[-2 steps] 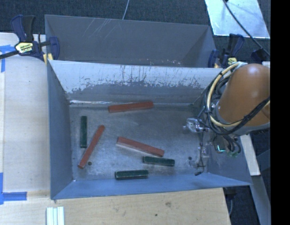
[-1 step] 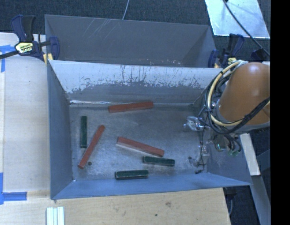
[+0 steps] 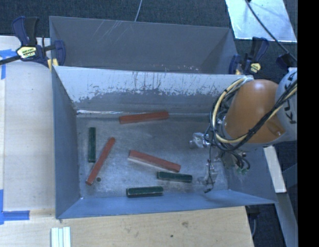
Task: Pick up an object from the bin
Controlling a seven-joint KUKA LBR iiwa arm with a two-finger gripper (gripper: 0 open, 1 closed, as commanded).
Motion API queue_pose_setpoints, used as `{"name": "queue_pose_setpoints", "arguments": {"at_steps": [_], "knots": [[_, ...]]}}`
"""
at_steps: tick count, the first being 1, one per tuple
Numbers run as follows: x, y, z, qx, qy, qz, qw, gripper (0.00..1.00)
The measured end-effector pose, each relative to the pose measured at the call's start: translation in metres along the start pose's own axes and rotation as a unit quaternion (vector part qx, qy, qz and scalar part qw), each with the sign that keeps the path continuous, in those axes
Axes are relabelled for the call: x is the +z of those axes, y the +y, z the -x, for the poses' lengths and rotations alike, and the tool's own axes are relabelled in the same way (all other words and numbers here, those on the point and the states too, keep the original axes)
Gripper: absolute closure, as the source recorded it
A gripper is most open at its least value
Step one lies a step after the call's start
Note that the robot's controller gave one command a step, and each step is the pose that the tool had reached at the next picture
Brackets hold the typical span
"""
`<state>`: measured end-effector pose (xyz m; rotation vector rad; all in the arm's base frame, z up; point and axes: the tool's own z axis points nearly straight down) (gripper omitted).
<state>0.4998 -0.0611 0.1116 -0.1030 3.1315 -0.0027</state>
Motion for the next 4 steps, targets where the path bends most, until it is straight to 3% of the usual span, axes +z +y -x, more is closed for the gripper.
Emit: {"name": "queue_pose_setpoints", "arguments": {"at_steps": [1, 4], "knots": [[0.0151, 0.0537, 0.0021, 0.004, 0.0025, 0.001, 1.0000, 1.00], [0.0151, 0.0538, 0.0021, 0.003, 0.0025, 0.001, 1.0000, 1.00]]}}
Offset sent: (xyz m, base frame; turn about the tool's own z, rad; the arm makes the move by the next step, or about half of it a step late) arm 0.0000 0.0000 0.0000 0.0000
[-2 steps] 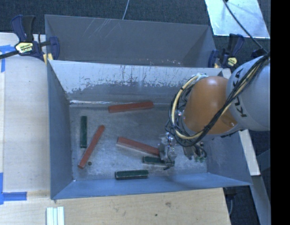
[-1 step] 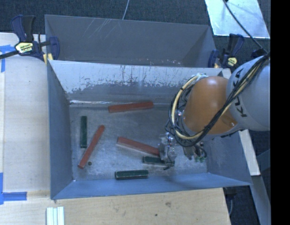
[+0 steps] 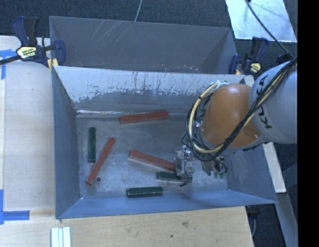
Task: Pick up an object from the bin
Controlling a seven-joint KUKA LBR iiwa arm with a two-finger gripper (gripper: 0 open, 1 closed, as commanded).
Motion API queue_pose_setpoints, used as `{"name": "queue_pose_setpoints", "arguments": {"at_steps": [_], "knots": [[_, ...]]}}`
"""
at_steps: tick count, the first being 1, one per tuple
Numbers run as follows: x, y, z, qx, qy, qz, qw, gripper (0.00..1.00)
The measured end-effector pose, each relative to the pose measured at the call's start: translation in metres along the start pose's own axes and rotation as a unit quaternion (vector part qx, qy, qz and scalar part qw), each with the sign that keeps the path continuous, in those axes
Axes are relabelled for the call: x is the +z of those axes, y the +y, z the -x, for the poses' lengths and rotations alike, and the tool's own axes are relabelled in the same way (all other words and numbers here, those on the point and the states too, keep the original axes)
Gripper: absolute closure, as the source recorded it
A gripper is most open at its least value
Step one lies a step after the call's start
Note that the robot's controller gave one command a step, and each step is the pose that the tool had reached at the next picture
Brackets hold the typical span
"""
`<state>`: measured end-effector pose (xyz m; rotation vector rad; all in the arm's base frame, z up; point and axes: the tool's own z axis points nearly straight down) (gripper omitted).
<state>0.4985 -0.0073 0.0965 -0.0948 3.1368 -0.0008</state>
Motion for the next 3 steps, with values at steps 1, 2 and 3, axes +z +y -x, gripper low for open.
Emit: {"name": "queue_pose_setpoints", "arguments": {"at_steps": [1, 2, 3], "knots": [[0.0000, 0.0001, 0.0000, 0.000, 0.0000, 0.000, 1.0000, 1.00], [0.0000, 0.0001, 0.0000, -0.001, 0.0000, 0.000, 1.0000, 1.00], [0.0000, 0.0001, 0.0000, -0.001, 0.0000, 0.000, 1.0000, 1.00]]}}
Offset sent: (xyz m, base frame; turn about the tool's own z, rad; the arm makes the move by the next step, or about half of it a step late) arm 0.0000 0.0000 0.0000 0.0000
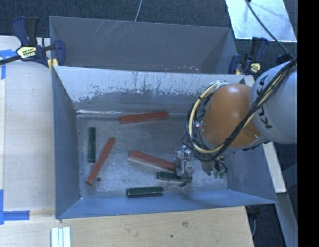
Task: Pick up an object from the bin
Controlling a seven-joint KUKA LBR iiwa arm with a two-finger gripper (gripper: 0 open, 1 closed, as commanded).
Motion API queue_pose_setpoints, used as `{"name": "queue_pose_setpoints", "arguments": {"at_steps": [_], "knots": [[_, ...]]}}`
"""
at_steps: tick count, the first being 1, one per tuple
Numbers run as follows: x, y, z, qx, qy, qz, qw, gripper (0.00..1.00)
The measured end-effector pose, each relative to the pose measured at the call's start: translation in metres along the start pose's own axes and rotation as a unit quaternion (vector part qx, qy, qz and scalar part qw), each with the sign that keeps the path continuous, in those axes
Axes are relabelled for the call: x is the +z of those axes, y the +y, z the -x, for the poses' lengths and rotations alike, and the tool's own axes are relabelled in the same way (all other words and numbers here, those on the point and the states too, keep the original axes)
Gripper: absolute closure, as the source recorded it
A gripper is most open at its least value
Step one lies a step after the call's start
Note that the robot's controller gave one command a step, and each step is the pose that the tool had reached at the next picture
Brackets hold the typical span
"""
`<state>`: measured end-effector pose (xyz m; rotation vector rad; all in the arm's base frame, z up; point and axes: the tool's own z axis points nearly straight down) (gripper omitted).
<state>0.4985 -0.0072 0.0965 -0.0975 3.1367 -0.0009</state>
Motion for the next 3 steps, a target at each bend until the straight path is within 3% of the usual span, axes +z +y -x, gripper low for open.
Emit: {"name": "queue_pose_setpoints", "arguments": {"at_steps": [2, 3], "knots": [[0.000, 0.000, 0.000, 0.000, 0.0000, 0.000, 1.0000, 1.00], [-0.110, 0.013, 0.016, -0.017, 0.0000, 0.000, 0.9999, 1.00]]}}
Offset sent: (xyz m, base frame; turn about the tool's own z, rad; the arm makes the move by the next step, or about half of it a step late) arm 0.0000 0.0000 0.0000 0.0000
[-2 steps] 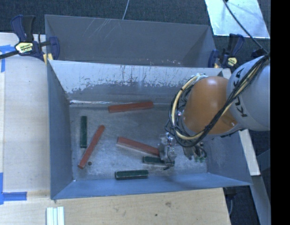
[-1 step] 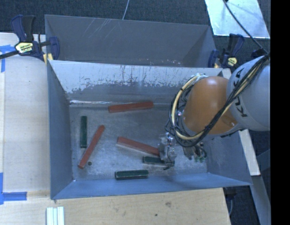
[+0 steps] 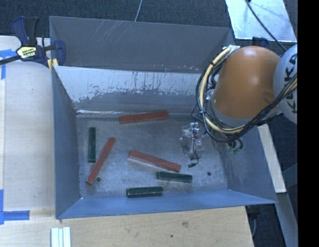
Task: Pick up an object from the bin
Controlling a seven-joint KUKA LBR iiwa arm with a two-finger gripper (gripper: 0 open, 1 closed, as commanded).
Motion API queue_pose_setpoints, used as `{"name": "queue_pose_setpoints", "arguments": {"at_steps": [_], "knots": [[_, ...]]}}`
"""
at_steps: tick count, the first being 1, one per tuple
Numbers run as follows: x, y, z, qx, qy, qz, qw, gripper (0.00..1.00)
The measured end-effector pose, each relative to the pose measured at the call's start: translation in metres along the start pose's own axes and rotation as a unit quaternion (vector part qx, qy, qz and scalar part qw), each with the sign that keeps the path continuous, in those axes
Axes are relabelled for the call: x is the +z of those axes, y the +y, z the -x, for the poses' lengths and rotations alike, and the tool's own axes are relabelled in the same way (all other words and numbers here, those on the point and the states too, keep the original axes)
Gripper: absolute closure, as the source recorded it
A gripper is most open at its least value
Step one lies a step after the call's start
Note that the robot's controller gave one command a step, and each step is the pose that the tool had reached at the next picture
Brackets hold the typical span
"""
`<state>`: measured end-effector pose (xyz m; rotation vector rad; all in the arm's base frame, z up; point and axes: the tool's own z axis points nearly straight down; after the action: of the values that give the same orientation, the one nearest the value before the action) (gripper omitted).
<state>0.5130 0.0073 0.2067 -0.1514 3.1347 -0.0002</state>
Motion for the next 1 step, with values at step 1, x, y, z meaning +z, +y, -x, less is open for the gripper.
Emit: {"name": "queue_pose_setpoints", "arguments": {"at_steps": [1], "knots": [[0.0000, 0.0000, 0.0000, 0.000, 0.0000, 0.000, 1.0000, 1.00]]}}
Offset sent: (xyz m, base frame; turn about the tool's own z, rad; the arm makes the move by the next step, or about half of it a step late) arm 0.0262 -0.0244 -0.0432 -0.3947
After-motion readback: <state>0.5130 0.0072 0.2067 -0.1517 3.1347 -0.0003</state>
